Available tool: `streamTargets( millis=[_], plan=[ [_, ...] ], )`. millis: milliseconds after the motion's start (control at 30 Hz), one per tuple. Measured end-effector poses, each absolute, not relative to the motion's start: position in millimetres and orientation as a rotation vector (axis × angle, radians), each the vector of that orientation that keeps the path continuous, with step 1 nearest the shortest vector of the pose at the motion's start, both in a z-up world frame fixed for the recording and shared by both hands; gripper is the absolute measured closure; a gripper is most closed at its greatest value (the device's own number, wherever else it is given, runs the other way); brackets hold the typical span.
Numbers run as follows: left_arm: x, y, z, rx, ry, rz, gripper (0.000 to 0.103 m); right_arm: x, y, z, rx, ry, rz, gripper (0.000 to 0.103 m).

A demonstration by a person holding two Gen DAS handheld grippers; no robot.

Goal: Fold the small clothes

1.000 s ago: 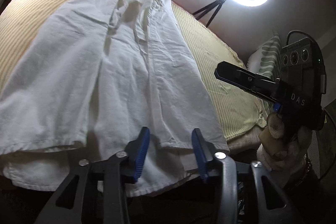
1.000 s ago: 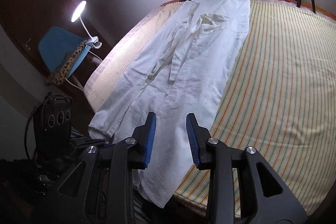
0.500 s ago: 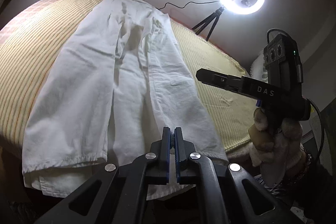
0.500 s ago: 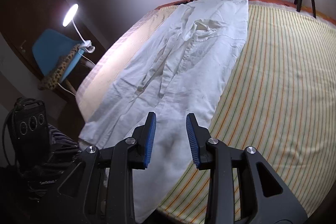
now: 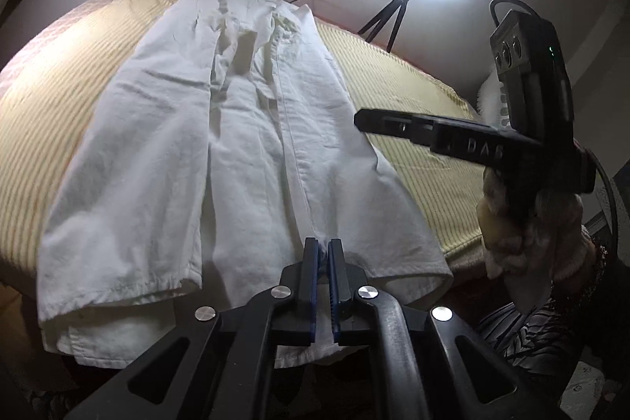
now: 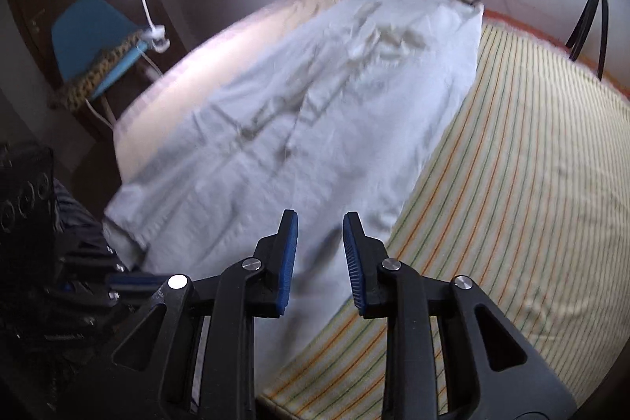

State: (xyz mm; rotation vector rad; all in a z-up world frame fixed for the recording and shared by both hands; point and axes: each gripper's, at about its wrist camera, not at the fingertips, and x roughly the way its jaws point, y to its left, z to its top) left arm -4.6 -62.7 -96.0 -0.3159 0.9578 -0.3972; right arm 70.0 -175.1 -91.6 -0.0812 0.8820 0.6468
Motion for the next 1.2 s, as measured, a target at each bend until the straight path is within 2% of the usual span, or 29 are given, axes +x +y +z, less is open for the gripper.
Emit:
streamTargets(
  millis=[100,200,267,333,600,633,667,867,967,1133,1200],
  plan=[
    [-8,-51,-83,-0.302,0.938,-0.392,0.092,66,-174,-96,-0.086,0.904,0.660,0.077],
    [-12,-32,-71,-0.242,0.914,-0.359,0.091,54,-167,-112,-0.136,0.967,0.661,0.080],
    [-11,-13,-66,-0.220,0.910,-0.325,0.087,42,-175,-121,-0.110,0.986,0.648,0.080],
    [-8,8,-65,-0.204,0.915,-0.286,0.076,24,-186,-124,-0.069,0.970,0.620,0.079],
    [10,61,-85,-0.233,0.994,-0.171,0.073,-24,-210,-115,-0.111,1.002,0.595,0.077],
    [15,63,-88,-0.257,1.006,-0.177,0.069,-20,-216,-111,-0.065,0.998,0.594,0.074],
    [18,65,-91,-0.287,1.021,-0.185,0.068,-14,-222,-108,-0.003,1.001,0.593,0.067],
    [29,65,-106,-0.331,1.102,-0.194,0.073,25,-239,-128,0.257,1.110,0.643,0.065],
    [26,67,-109,-0.383,1.135,-0.227,0.080,32,-239,-145,0.397,1.168,0.702,0.065],
    [23,64,-110,-0.403,1.163,-0.262,0.081,37,-230,-155,0.495,1.194,0.759,0.065],
    [24,68,-110,-0.429,1.171,-0.266,0.085,39,-231,-158,0.533,1.206,0.753,0.067]
  ],
)
